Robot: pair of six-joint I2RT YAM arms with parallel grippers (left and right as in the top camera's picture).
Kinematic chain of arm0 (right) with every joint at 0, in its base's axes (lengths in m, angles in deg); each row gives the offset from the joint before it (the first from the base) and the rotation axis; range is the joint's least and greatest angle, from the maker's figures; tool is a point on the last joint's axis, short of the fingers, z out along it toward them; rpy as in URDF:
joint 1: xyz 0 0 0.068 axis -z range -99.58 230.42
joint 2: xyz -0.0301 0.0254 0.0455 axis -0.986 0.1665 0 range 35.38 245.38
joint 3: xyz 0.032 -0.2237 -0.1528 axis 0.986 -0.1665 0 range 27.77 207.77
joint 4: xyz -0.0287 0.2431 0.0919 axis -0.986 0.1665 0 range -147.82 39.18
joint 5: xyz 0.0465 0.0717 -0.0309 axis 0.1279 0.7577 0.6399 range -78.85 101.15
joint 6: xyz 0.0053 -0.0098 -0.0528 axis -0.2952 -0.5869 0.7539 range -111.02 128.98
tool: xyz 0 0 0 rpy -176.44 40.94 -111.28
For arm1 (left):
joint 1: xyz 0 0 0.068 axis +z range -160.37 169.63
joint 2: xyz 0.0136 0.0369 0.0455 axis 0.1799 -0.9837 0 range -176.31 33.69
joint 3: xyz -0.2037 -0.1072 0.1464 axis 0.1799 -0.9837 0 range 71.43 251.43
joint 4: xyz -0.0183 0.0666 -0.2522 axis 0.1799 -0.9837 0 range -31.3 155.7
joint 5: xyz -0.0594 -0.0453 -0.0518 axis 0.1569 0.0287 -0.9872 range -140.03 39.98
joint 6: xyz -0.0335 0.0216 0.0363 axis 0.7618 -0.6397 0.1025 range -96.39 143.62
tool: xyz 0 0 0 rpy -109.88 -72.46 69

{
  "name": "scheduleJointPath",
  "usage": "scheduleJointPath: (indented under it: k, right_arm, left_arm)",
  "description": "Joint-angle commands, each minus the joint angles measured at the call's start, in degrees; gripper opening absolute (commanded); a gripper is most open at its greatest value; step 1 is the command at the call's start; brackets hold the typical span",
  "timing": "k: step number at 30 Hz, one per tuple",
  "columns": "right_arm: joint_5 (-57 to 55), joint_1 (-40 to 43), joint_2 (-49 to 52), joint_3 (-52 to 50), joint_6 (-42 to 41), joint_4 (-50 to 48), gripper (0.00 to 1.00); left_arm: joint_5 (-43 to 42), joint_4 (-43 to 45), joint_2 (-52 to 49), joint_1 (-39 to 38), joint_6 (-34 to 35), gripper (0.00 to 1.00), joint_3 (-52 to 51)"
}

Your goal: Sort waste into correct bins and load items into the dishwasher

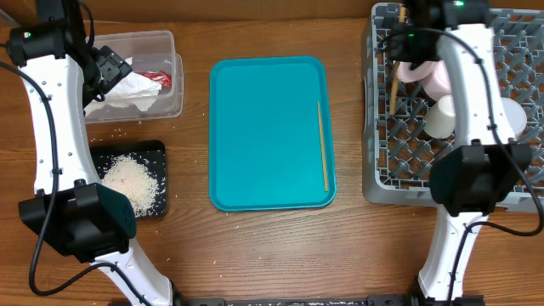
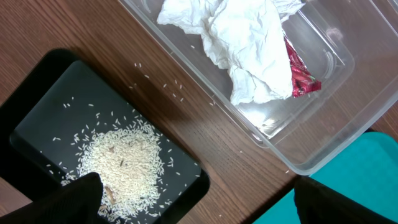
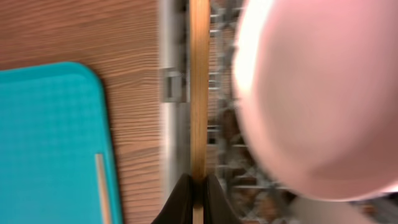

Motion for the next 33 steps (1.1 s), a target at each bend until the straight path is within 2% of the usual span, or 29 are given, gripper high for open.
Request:
scheduleJointPath:
  k: [1,4,6,11,12,13,14,28,33]
  right_arm:
    - [1.75,1.03,-0.68,0.37,4.55,-0.07,0.04]
    - [2.23,2.29,-0.68,0.37,4.55,0.24,0.05]
    - [3.13,2.56,-0.68,0.37,4.55,0.61,0.15]
    - [6.12,2.16,-0.68,0.37,4.55,1.49,0.19]
    - [6.1,1.99,-0.68,0.37,4.55,1.62,0.22]
    - [6.01,1.77,-0.68,0.37,4.55,1.68,0.31]
    - [6.05,1.6,-0.68,0.37,4.5,1.68,0.32]
    - [5.81,-0.42,-0.68,0.37,1.99,2.38,0.35]
    - [12.13,-1.29,-0.7,0.37,0.26,3.15,0.31]
  left_arm:
    - [-0.26,0.0,1.51,-0.11,0.11,1.0,1.03]
    - [-0.26,0.0,1.51,-0.11,0.11,1.0,1.03]
    - [-0.26,0.0,1.51,-0.11,0.11,1.0,1.03]
    - [-0.26,0.0,1.51,-0.11,0.11,1.0,1.03]
    - [-0.26,0.0,1.51,-0.11,0.11,1.0,1.03]
    - [-0.26,0.0,1.51,-0.11,0.11,1.0,1.03]
    - [-0.26,0.0,1.51,-0.11,0.11,1.0,1.03]
    - [-0.26,0.0,1.51,-0.11,0.11,1.0,1.03]
    - [-0.26,0.0,1.51,-0.11,0.11,1.0,1.03]
